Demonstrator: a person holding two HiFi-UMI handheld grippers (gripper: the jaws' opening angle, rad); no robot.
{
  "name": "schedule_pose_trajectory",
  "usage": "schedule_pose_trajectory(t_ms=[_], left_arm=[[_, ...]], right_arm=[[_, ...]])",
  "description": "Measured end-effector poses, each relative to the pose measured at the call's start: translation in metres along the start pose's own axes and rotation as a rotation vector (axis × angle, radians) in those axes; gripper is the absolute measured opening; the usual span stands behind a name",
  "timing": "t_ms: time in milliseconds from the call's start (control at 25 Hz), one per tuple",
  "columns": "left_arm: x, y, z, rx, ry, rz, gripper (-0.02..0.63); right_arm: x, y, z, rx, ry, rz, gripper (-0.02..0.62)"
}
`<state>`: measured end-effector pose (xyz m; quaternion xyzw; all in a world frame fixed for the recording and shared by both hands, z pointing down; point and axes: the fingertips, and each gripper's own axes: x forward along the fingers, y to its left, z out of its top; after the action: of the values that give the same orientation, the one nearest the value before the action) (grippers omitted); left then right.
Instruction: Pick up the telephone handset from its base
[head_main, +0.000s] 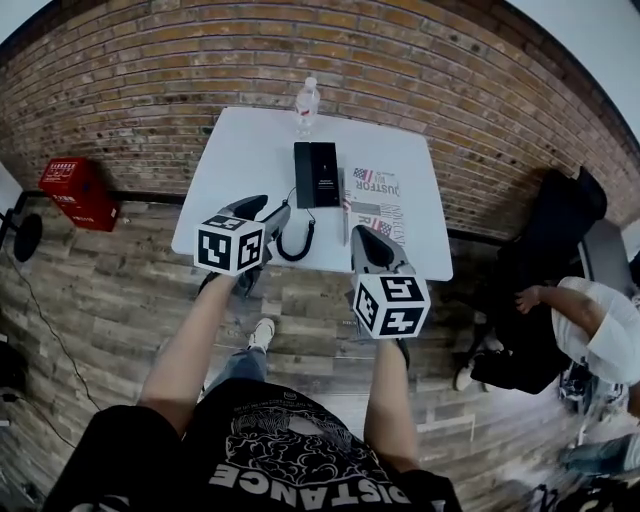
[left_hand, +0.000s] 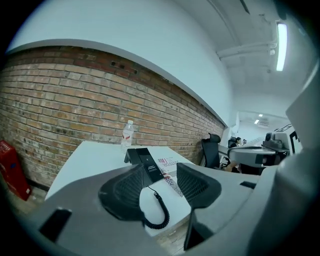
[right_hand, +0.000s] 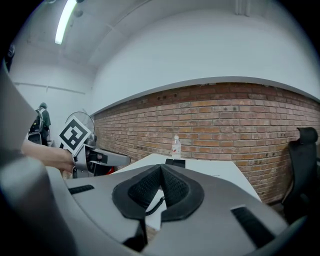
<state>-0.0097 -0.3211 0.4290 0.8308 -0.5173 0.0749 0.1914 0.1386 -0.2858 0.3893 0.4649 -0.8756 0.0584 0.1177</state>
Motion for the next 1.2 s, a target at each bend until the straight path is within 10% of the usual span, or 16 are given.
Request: schedule_pose_trajectory(t_ms=[1200], left_arm=[[0.215, 0.116, -0.047, -0.465, 0.278, -0.455, 0.206]], right_arm=[[0.185, -0.074, 0.004, 0.034, 0.13, -0.175, 0.002]])
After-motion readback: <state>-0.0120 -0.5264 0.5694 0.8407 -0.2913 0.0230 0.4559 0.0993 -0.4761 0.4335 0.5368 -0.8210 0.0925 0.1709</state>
